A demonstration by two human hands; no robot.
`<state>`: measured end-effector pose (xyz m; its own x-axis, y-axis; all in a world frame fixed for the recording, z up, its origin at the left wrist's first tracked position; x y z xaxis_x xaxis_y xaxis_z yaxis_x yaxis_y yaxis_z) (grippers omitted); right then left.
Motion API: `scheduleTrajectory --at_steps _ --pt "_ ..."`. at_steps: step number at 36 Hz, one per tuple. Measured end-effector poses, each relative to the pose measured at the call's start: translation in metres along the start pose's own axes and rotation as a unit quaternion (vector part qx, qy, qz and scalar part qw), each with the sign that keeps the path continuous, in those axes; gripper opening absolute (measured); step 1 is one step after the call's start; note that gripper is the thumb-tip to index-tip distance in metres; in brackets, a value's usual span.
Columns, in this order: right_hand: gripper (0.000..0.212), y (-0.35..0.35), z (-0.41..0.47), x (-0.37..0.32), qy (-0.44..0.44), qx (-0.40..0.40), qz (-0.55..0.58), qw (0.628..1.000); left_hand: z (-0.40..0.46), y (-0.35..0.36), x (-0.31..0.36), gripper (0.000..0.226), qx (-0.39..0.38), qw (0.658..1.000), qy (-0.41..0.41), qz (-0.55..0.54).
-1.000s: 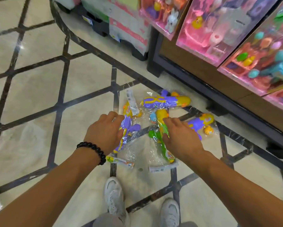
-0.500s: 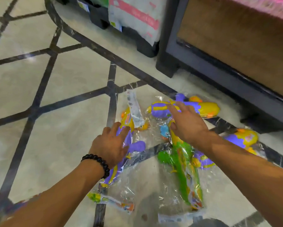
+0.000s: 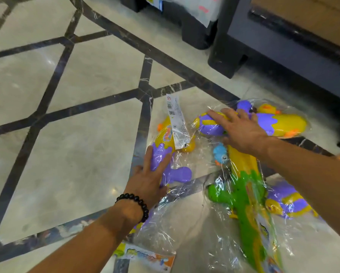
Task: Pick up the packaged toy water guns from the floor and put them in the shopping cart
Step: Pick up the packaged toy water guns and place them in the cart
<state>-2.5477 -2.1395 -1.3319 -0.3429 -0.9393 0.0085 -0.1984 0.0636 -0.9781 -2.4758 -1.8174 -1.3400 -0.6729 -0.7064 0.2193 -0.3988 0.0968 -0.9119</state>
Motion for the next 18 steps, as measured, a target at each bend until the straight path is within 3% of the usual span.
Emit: scheduleTrajectory --at_steps 6,11,18 --pt "0.099 -0.005 0.003 -0.009 0.017 0.0 -0.015 1.0 0.001 0.004 -0.002 0.095 0.011 1.0 0.003 -0.021" --pt "0.093 -0.014 -0.01 -0.009 0.007 0.047 -0.078 0.996 0.001 0.006 -0.009 0.103 0.05 0.995 0.002 -0.084" --pt "0.082 -0.016 -0.023 0.0 0.009 0.055 -0.092 0.994 -0.014 -0.011 -0.016 0.096 0.062 0.991 -0.058 -0.104"
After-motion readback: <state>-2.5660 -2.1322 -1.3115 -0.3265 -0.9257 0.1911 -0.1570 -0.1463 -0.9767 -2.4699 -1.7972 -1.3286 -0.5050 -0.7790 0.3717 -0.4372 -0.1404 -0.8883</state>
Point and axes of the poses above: each hand's wrist, its own z-axis towards the middle knuckle, its own y-axis out of the palm, x = y × z, the point moved 2 cm from there along z, towards the middle knuckle, and after that the axes turned 7 degrees about x, right-handed, at the moved point
